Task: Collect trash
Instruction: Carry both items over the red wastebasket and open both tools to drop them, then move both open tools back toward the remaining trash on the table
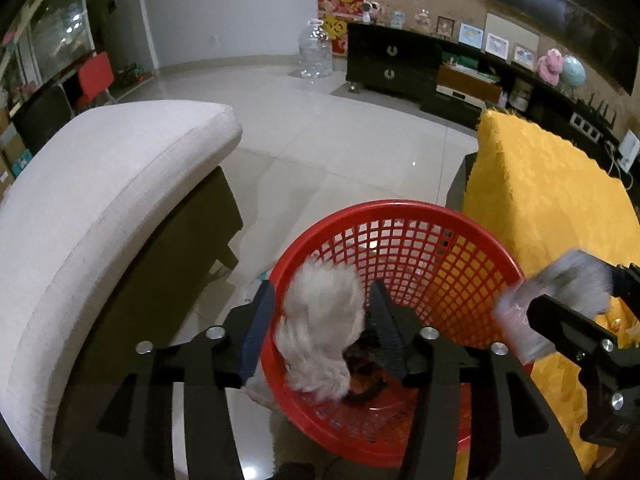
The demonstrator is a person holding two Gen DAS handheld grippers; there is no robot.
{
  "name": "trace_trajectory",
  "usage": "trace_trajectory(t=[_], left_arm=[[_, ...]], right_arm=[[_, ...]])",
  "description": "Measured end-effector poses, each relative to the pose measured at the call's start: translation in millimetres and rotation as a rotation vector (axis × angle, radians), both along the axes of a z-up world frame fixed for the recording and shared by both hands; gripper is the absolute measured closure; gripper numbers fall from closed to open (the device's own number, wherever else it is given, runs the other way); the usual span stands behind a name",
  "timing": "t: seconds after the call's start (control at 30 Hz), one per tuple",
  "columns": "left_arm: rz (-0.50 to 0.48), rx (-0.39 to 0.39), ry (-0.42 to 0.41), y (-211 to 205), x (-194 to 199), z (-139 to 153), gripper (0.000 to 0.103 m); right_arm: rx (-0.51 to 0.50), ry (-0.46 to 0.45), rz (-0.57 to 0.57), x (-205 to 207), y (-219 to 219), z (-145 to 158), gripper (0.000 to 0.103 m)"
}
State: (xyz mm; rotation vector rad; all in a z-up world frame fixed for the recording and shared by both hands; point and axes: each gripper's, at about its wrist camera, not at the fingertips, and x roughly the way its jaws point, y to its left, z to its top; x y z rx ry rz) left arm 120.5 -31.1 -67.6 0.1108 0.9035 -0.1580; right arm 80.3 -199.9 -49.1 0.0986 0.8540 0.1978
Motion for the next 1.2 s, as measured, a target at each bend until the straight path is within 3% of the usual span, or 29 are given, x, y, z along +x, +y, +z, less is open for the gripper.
trace_trajectory(t=[0.17,0.33,0.63,1.0,1.2], left_arm=[[-0.007,-0.005,-0.021,-2.1,-3.3,4.9,0.036],[-0.001,-0.026,-0.041,-0.8,-3.5,10.1,0.029],[0.002,-0.063,-0.151,-5.5,-15.8,35.6,0.023],[-0.11,-0.065,-0.217,-44.4,-39.0,49.1,0.02],[-0.187,-0.063,-0.249,-73.2,-56.5,54.7,0.018]], right_arm=[[0.013,-0.016,-0.028,-3.1,-8.5,5.4,0.025],[-0.002,-0.045,-0.062,-9.3,-16.7,12.6,0.025],[-0.077,-0.135,-0.157,-29.8,-32.8,35.1,0.02],[-0.175,-0.16,-0.292,-59.9,-66.4,48.5,0.017],[-0.143,-0.168,-0.384,-86.3,-97.3,54.3,0.017]])
